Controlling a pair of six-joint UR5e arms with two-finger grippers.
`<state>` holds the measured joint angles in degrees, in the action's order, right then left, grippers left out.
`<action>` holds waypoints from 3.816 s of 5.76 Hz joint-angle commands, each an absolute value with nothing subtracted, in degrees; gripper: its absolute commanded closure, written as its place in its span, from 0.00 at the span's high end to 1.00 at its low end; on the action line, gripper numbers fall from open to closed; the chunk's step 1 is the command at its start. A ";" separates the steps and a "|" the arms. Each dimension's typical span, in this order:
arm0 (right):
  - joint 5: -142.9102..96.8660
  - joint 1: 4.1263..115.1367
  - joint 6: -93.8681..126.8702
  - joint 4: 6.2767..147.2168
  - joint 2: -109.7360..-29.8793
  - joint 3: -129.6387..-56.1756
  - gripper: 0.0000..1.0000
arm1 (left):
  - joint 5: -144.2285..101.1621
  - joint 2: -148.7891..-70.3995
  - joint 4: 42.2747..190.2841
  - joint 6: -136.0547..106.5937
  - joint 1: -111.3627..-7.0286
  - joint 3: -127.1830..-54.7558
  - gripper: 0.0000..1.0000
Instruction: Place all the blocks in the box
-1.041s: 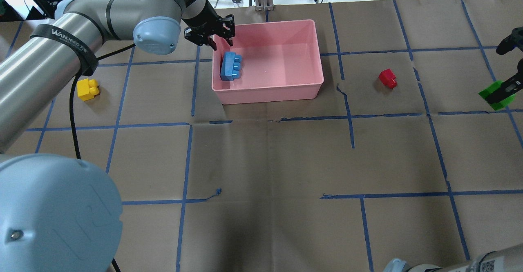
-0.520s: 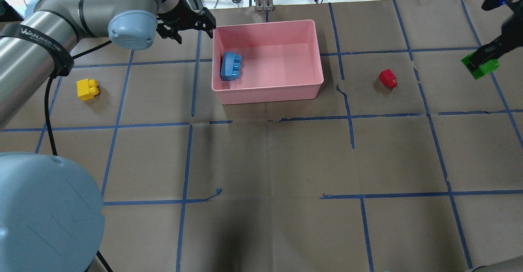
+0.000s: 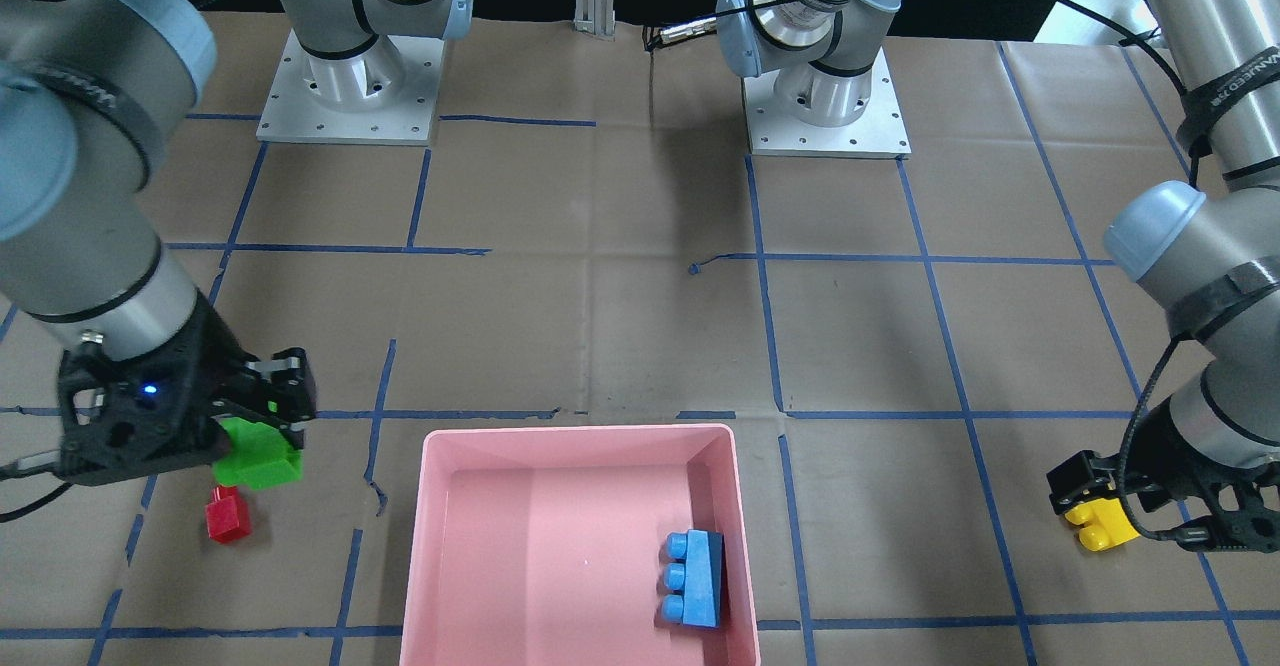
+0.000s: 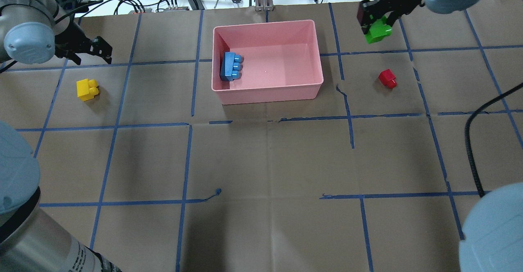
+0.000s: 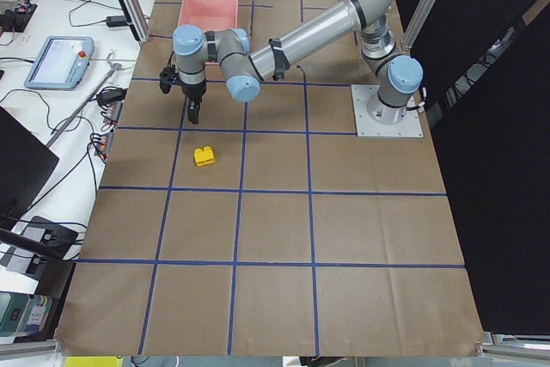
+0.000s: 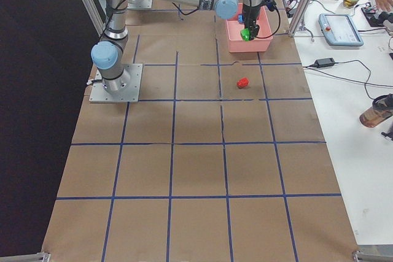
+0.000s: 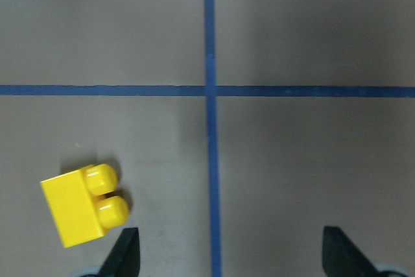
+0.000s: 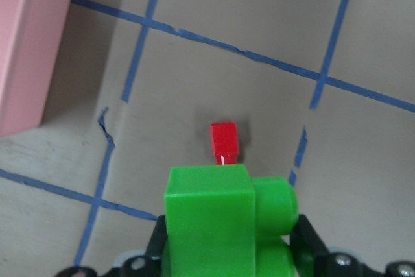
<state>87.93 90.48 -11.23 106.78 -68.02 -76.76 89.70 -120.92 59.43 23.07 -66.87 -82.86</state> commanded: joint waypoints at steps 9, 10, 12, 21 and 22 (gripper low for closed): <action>81.30 99.15 13.46 112.09 -54.82 -69.09 1.00 | 85.09 -130.96 52.64 24.44 -60.29 -82.97 0.27; 82.60 98.01 11.01 105.80 -56.15 -65.60 1.00 | 83.95 -130.09 53.95 22.87 -60.64 -83.06 0.03; 86.31 91.71 -2.74 101.43 -56.43 -63.02 1.00 | 81.92 -127.02 59.57 18.21 -61.52 -82.52 0.00; 91.23 78.13 -35.16 117.68 -53.45 -85.69 0.99 | 78.57 -123.57 55.54 -4.13 -96.91 -78.92 0.05; 91.32 78.13 -35.07 118.21 -53.35 -85.69 0.91 | 80.40 -123.57 55.29 -4.13 -97.90 -79.10 0.94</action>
<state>91.01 78.14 -35.14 117.71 -53.63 -85.57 79.07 -123.37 55.44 -4.09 -96.41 -78.76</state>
